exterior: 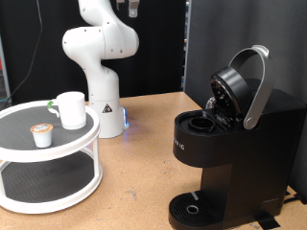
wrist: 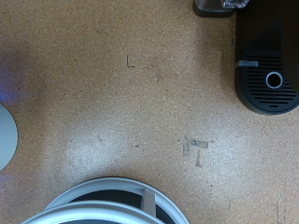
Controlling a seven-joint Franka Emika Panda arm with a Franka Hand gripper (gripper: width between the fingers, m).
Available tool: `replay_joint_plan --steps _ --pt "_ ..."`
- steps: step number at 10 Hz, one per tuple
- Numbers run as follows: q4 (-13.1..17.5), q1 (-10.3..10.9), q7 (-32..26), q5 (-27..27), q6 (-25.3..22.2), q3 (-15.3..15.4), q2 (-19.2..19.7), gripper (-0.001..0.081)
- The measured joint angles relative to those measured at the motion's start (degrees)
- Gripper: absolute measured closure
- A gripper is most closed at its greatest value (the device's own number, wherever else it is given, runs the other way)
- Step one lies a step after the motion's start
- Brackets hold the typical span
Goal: Make a cup of coffee with the keurig machine
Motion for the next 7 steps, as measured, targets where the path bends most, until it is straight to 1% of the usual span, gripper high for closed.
replay_joint_plan --steps 2,3,6,7 --pt "0.0 0.0 -0.2 0.1 0.0 -0.3 0.0 0.0003" --pt "0.0 0.0 -0.5 0.1 0.0 -0.9 0.0 0.0003" --pt "0.5 -0.1 -3.2 -0.3 0.0 -4.5 0.1 0.0003" --pt "0.8 -0.3 -5.0 -1.8 -0.4 -5.8 0.3 0.0003"
